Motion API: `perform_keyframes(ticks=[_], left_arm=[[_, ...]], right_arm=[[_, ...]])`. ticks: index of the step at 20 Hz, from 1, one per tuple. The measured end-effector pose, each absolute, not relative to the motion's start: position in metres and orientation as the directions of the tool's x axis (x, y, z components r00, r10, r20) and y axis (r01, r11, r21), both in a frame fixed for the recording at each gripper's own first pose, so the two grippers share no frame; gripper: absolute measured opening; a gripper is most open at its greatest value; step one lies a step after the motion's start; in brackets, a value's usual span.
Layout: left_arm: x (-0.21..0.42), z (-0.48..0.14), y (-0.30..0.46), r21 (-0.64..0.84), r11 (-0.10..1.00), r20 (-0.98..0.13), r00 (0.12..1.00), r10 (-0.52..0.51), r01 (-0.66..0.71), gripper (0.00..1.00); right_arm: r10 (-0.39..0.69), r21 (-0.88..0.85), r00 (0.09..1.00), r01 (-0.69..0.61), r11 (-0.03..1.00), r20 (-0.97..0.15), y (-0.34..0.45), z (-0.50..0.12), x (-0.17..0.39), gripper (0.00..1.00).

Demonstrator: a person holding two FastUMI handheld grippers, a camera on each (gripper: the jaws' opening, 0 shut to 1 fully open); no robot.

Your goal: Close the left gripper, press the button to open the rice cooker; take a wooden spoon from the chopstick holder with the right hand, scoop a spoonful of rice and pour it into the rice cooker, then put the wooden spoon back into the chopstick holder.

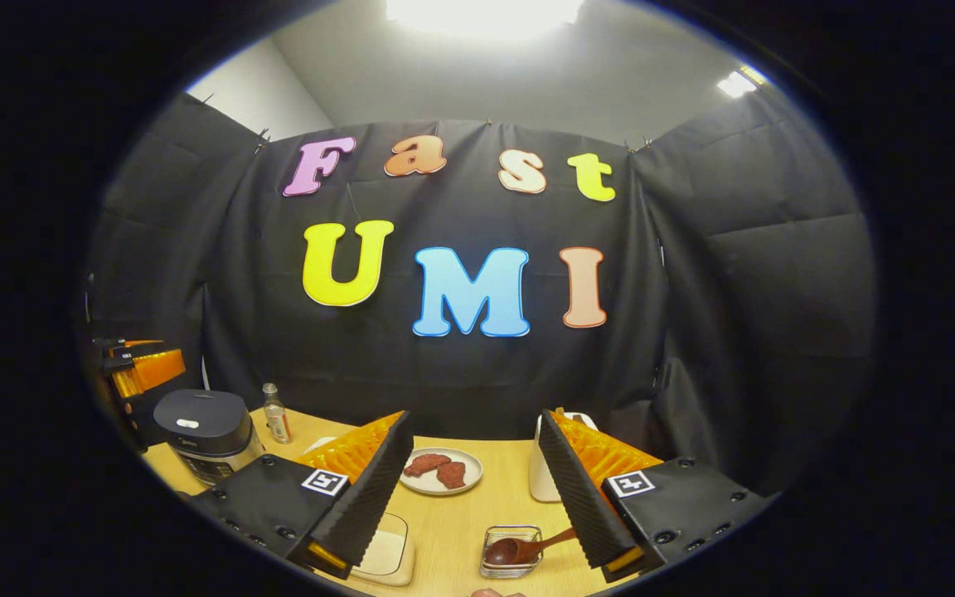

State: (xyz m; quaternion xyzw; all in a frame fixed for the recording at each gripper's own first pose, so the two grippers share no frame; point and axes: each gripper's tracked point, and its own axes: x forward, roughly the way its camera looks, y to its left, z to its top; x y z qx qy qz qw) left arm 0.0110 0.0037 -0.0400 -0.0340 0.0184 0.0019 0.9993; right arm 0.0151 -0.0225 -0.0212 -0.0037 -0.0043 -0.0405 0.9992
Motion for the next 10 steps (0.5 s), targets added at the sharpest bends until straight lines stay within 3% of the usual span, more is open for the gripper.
perform_keyframes(ticks=[10], left_arm=[[0.007, -0.044, 0.047, -0.060, 0.994, -0.073, 0.993, 0.087, -0.092, 0.91]], right_arm=[[-0.018, -0.035, 1.000, 0.017, 0.999, -0.006, -0.004, -0.030, 0.022, 0.98]])
